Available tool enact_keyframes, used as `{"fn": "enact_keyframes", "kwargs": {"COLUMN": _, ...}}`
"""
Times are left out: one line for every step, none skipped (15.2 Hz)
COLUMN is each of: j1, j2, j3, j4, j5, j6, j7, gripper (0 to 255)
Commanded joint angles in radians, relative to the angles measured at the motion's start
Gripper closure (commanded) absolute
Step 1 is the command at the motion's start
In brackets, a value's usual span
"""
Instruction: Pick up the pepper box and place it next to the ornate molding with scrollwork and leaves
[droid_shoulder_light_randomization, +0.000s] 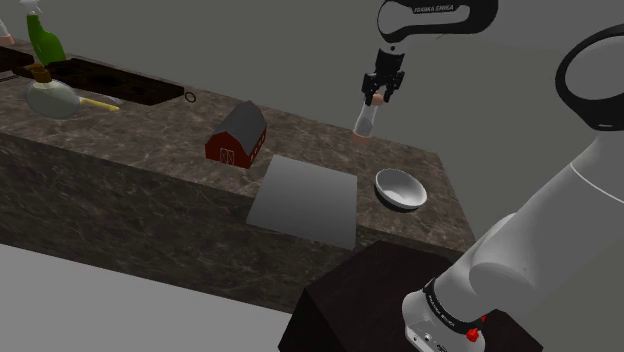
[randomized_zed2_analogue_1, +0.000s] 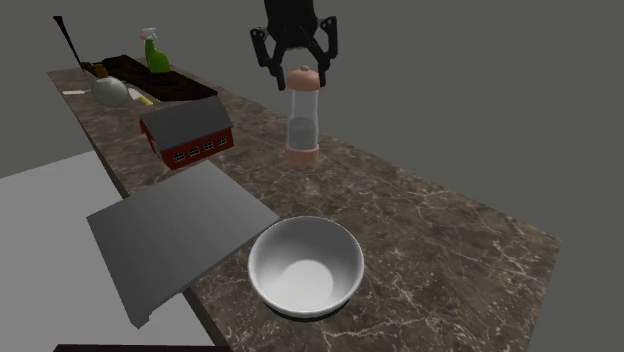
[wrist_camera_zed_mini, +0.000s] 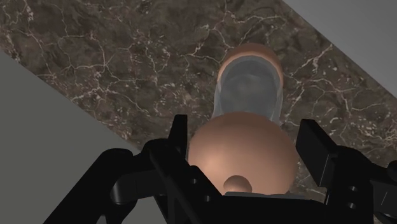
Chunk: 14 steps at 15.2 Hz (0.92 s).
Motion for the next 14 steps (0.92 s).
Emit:
{"fn": "enact_keyframes", "kwargs": {"j1": 0.000, "j2": 0.004, "j3": 0.000, "j4": -0.021, "j5": 0.000, "j6": 0.025, "j7": 0.003, "gripper": 255}}
{"fn": "enact_keyframes", "kwargs": {"j1": -0.001, "j2": 0.005, "j3": -0.001, "j4": -0.033, "j5": 0.000, "j6": 0.039, "j7": 0.004, "gripper": 255}}
{"fn": "enact_keyframes", "kwargs": {"j1": -0.001, "j2": 0.007, "j3": -0.001, "j4": -0.044, "j5": 0.000, "j6": 0.052, "j7": 0.006, "gripper": 255}}
{"fn": "enact_keyframes", "kwargs": {"j1": -0.001, "j2": 0.009, "j3": -0.001, "j4": -0.056, "j5": 0.000, "j6": 0.065, "j7": 0.007, "gripper": 255}}
{"fn": "enact_keyframes", "kwargs": {"j1": -0.002, "j2": 0.011, "j3": -0.001, "j4": -0.066, "j5": 0.000, "j6": 0.078, "j7": 0.008, "gripper": 255}}
{"fn": "enact_keyframes", "kwargs": {"j1": -0.002, "j2": 0.014, "j3": -0.002, "j4": -0.077, "j5": 0.000, "j6": 0.091, "j7": 0.009, "gripper": 255}}
{"fn": "enact_keyframes", "kwargs": {"j1": -0.002, "j2": 0.016, "j3": -0.002, "j4": -0.088, "j5": 0.000, "j6": 0.103, "j7": 0.011, "gripper": 255}}
{"fn": "enact_keyframes", "kwargs": {"j1": -0.003, "j2": 0.019, "j3": -0.002, "j4": -0.098, "j5": 0.000, "j6": 0.116, "j7": 0.012, "gripper": 255}}
{"fn": "enact_keyframes", "kwargs": {"j1": -0.003, "j2": 0.022, "j3": -0.002, "j4": -0.108, "j5": 0.001, "j6": 0.129, "j7": 0.013, "gripper": 255}}
{"fn": "enact_keyframes", "kwargs": {"j1": -0.003, "j2": 0.025, "j3": -0.003, "j4": -0.118, "j5": 0.001, "j6": 0.142, "j7": 0.014, "gripper": 255}}
{"fn": "enact_keyframes", "kwargs": {"j1": -0.004, "j2": 0.029, "j3": -0.003, "j4": -0.127, "j5": 0.001, "j6": 0.155, "j7": 0.015, "gripper": 255}}
{"fn": "enact_keyframes", "kwargs": {"j1": -0.004, "j2": 0.032, "j3": -0.003, "j4": -0.137, "j5": 0.002, "j6": 0.168, "j7": 0.016, "gripper": 255}}
{"fn": "enact_keyframes", "kwargs": {"j1": -0.004, "j2": 0.036, "j3": -0.003, "j4": -0.146, "j5": 0.002, "j6": 0.181, "j7": 0.017, "gripper": 255}}
{"fn": "enact_keyframes", "kwargs": {"j1": -0.005, "j2": 0.040, "j3": -0.004, "j4": -0.155, "j5": 0.003, "j6": 0.194, "j7": 0.018, "gripper": 255}}
